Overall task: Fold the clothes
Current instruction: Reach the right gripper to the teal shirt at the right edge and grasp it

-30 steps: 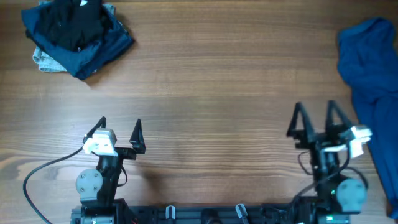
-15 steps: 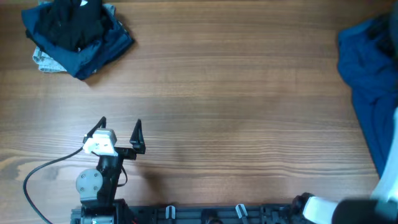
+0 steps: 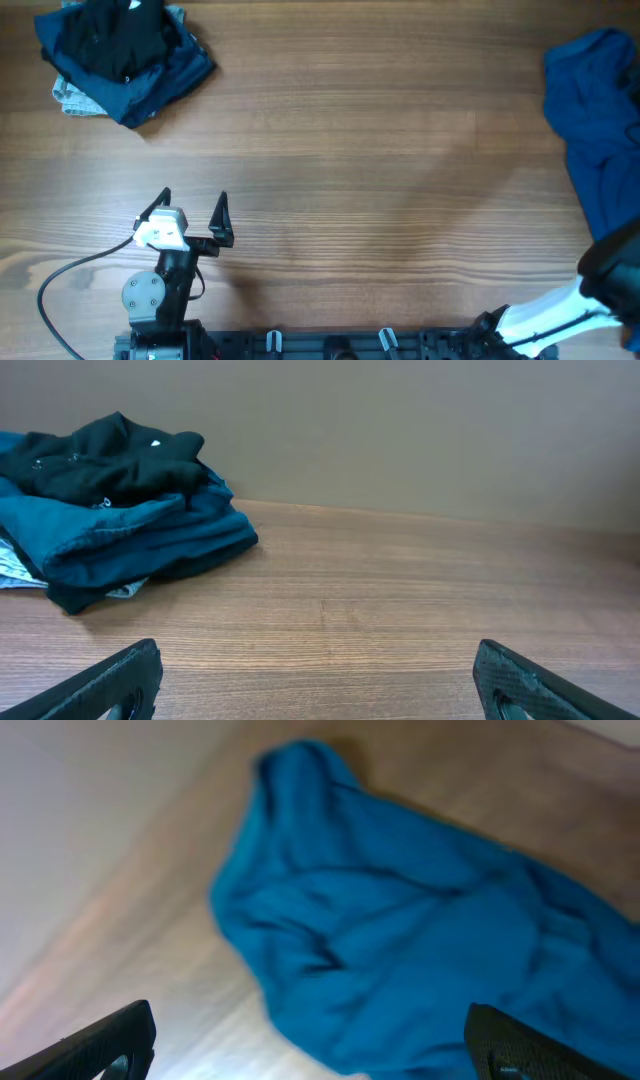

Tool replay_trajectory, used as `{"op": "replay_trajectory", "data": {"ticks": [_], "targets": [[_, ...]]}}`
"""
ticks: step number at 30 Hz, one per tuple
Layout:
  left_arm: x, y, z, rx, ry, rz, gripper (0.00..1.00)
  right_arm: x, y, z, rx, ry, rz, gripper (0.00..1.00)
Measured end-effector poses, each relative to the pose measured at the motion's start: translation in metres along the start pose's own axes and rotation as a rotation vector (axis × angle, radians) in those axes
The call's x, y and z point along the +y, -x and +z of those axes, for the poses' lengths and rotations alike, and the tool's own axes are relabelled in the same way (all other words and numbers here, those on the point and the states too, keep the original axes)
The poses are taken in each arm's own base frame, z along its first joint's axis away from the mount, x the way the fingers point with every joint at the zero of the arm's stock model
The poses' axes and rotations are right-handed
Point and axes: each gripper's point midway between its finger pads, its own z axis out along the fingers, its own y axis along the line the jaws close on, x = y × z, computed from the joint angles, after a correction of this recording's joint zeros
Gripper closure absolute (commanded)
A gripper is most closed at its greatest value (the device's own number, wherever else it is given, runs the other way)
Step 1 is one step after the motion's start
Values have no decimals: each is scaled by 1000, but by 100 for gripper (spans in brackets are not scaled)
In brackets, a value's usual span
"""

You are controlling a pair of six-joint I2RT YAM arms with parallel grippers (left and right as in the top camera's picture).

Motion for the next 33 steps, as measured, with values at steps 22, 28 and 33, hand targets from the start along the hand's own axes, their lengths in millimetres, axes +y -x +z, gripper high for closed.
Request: {"op": "replay_trajectory", "data": {"ticks": [22,28,33], "targets": [[0,0,0,0,0,0,0,-64,-37,93,68,-69,115,4],[0,0,0,0,0,0,0,-57,-38,97,67,-46,104,4],[0,0,0,0,0,0,0,-62,-48,107,95,-52,107,15]]}}
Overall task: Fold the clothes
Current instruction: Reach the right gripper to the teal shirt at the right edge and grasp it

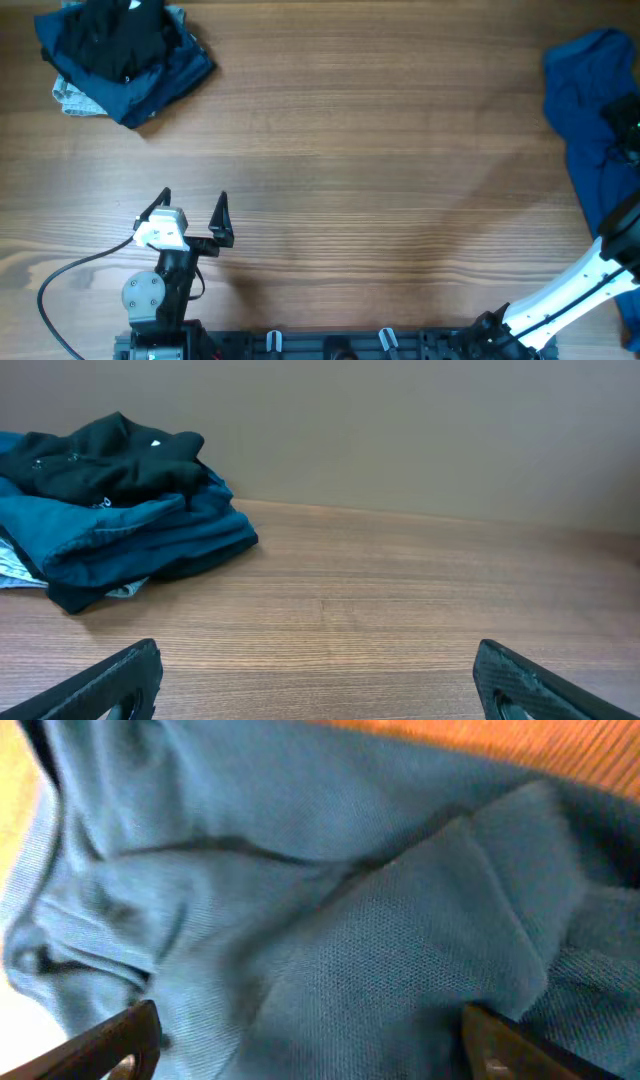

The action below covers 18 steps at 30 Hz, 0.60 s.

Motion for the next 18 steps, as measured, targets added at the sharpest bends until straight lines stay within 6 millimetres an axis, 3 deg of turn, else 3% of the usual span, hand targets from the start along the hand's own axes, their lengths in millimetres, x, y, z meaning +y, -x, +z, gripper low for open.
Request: {"op": "replay_trajectory", "data": {"ticks": [3,5,7,12,15,18], "targets": [[0,0,0,0,0,0,0,-1,1,2,-1,-6,-12,37],[0,0,0,0,0,0,0,-3,0,2,0,-8,-15,66],[0,0,0,0,0,0,0,-3,0,2,0,-9,-13,83],[0,0,0,0,0,0,0,-2,-1,2,8,-3,-15,96],[0,0,0,0,-1,0,0,3,-2,0,14,22,-20,96],[0,0,0,0,0,0,0,32,11,-28,-5,133,-35,96]]}}
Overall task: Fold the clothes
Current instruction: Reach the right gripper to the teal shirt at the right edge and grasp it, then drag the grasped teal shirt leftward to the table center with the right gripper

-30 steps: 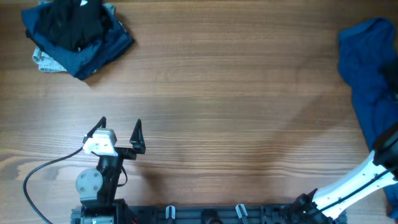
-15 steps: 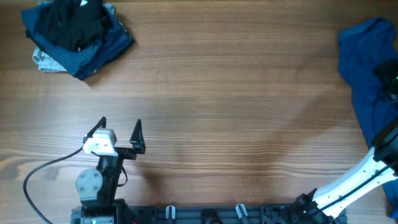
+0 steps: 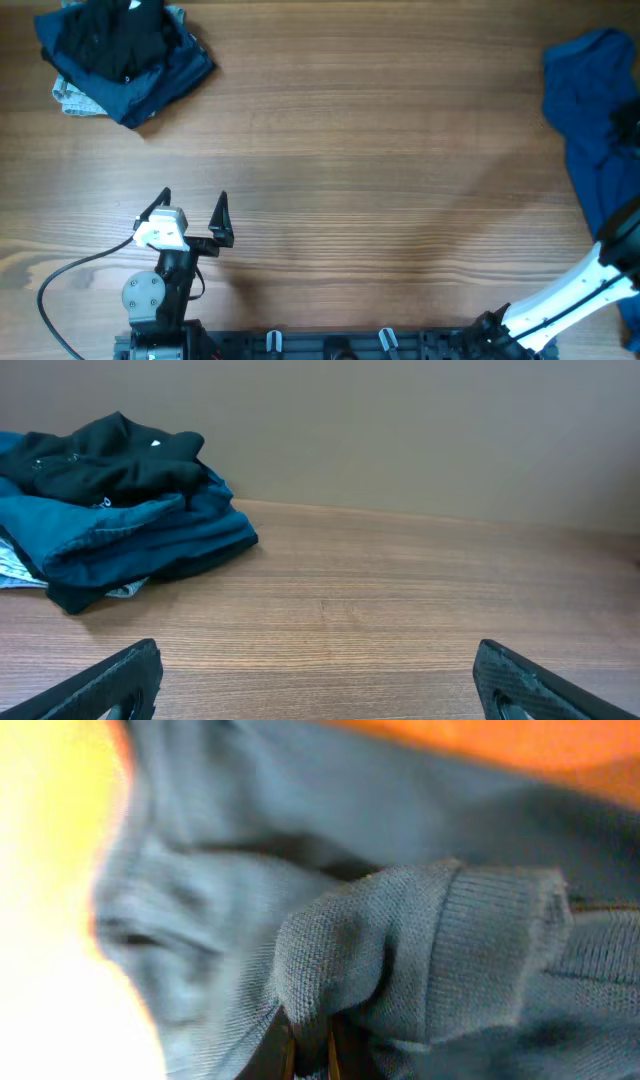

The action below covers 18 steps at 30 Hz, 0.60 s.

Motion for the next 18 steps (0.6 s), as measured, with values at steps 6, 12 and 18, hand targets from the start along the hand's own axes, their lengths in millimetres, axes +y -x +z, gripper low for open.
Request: {"op": "replay_trajectory", "data": {"ticks": [6,12,18], "targets": [[0,0,0,0,0,0,0,99,10,-63,-9,290,-82,96],[0,0,0,0,0,0,0,167,-50,-62,182,449,-115,96],[0,0,0,0,0,0,0,245,-145,-67,417,531,-219,95]]}}
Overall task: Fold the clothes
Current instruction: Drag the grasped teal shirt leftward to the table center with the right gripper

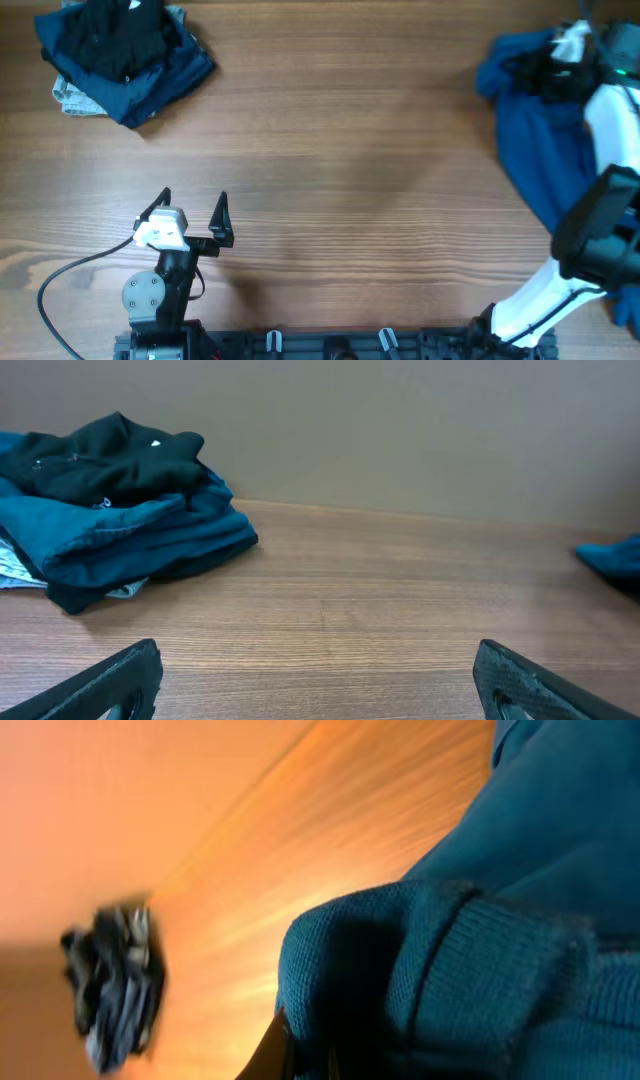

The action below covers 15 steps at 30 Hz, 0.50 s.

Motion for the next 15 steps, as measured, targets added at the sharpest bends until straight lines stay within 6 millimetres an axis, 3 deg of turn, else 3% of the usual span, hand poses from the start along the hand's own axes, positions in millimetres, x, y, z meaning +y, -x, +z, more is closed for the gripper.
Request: {"op": "replay_trajectory", "data": {"ticks": [3,5,8,9,11,15], "targets": [[0,0,0,0,0,0,0,45,-40,35,119,38,-66,93],[0,0,0,0,0,0,0,86,-83,62,225,75,-140,92],[0,0,0,0,0,0,0,130,-141,86,349,99,-231,92],[0,0,0,0,0,0,0,147,-170,95,406,106,-279,92],[0,0,0,0,0,0,0,176,-224,104,508,120,-366,94],[0,0,0,0,0,0,0,210,-319,104,680,125,-493,95]]}}
